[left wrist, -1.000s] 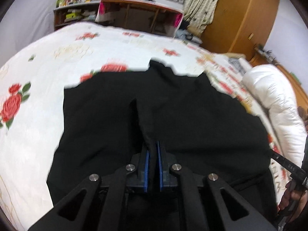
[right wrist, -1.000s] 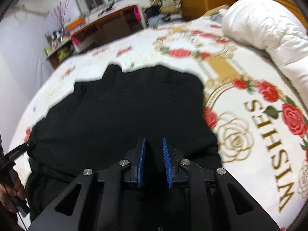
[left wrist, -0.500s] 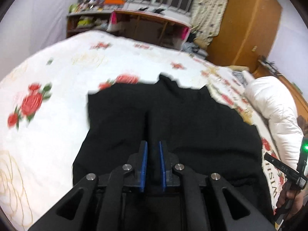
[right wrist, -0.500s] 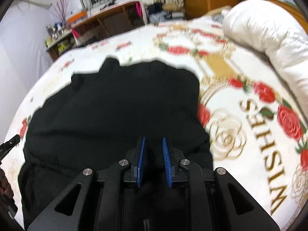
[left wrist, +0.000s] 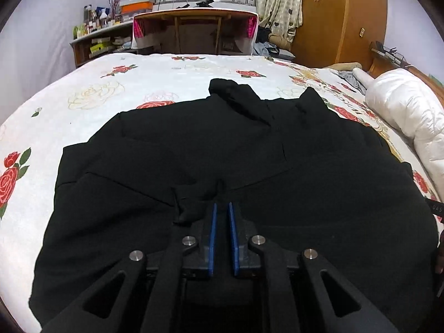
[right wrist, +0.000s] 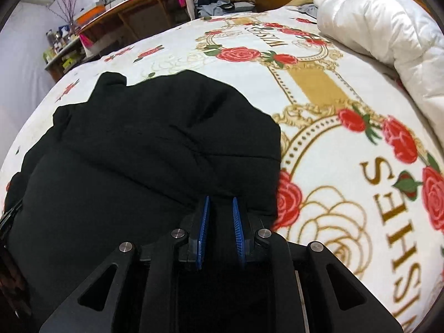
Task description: Fold large clothes
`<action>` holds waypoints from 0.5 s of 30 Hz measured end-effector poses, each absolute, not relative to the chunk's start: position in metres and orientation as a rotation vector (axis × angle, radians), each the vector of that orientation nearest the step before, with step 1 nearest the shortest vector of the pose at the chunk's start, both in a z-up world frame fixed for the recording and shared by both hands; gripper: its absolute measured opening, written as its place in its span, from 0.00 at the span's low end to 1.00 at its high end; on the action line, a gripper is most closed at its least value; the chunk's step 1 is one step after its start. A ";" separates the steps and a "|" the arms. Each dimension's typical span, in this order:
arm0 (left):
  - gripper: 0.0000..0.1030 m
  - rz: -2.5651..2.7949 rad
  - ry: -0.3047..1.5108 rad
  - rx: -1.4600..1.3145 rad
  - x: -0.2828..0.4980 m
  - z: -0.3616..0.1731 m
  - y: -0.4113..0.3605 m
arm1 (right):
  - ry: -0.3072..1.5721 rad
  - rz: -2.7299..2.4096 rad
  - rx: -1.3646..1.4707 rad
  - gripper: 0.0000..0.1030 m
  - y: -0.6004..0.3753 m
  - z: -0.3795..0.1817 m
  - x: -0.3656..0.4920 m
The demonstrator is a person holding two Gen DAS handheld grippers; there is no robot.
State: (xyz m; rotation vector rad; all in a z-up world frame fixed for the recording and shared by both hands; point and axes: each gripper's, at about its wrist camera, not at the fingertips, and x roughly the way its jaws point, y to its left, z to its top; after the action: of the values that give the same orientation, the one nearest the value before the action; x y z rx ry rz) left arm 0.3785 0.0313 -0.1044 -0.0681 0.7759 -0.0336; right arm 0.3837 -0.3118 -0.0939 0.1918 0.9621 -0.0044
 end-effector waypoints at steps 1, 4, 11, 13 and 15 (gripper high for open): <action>0.12 -0.035 0.773 -0.080 0.379 -0.106 0.033 | 0.954 -0.008 0.199 0.16 -0.313 -0.096 0.383; 0.11 -0.045 0.779 -0.110 0.385 -0.109 0.037 | 0.949 -0.012 0.207 0.16 -0.314 -0.098 0.385; 0.11 -0.059 0.772 -0.143 0.360 -0.060 0.043 | 0.910 -0.010 0.226 0.16 -0.310 -0.053 0.361; 0.10 -0.073 0.715 -0.140 0.333 -0.045 0.046 | 0.860 0.038 0.225 0.16 -0.302 -0.036 0.337; 0.10 -0.097 0.729 -0.144 0.317 -0.049 0.046 | 0.849 0.082 0.212 0.16 -0.290 -0.034 0.318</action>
State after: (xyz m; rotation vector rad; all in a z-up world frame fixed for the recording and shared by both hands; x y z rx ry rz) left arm 0.3167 0.0455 -0.0487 -0.1438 0.7290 -0.0970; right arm 0.3182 -0.2898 -0.0344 0.2117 0.8492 0.0820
